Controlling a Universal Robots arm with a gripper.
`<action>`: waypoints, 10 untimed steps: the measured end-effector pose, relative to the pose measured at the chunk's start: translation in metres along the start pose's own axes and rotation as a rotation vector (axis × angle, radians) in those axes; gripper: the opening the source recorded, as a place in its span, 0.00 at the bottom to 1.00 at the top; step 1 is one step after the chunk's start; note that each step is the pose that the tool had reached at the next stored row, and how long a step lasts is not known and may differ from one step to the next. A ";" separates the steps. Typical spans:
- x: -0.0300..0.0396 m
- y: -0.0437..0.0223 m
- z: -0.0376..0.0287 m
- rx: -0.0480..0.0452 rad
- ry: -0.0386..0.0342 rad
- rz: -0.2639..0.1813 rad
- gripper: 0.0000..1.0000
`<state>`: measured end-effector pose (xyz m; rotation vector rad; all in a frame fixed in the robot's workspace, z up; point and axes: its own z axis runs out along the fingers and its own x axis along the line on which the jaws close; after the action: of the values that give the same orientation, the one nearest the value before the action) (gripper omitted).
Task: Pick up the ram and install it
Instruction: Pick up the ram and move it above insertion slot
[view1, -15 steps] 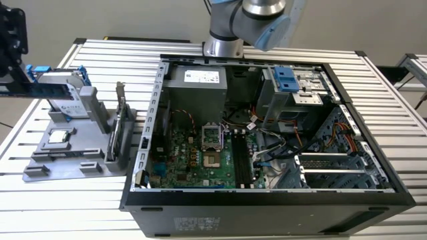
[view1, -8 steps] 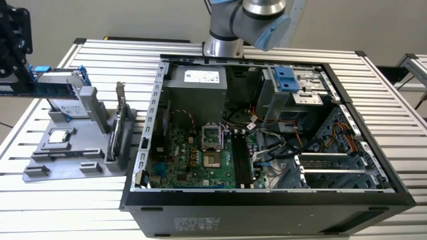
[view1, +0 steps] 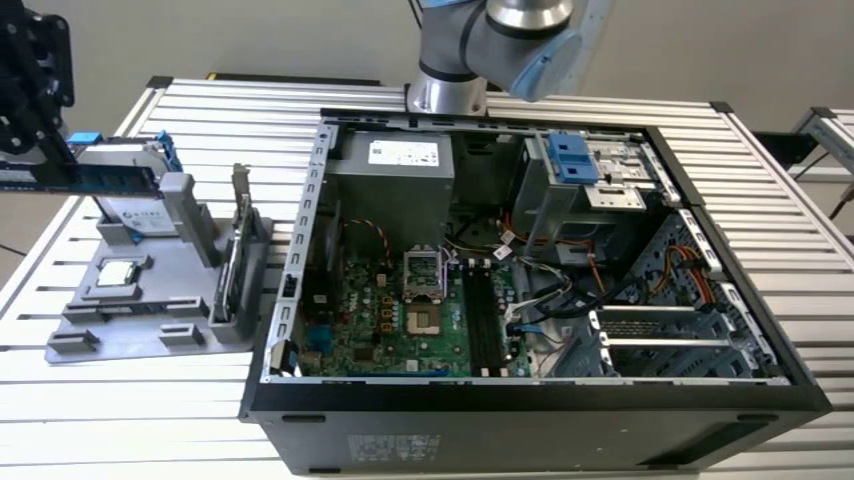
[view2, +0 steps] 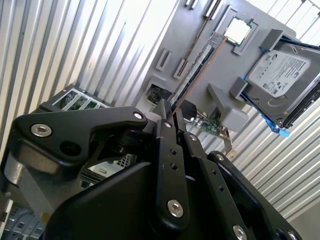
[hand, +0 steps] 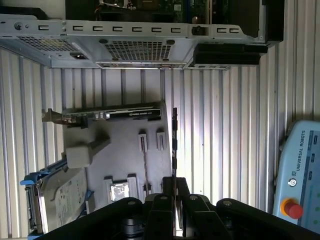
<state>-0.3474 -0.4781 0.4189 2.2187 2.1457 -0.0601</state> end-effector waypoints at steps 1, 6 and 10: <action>0.0000 0.0008 -0.0002 0.0000 -0.0001 0.000 0.00; 0.0001 0.0039 -0.0007 0.0000 0.0000 0.000 0.00; 0.0001 0.0054 -0.0012 0.0001 -0.0001 0.000 0.00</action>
<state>-0.3420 -0.4781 0.4201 2.2187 2.1457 -0.0602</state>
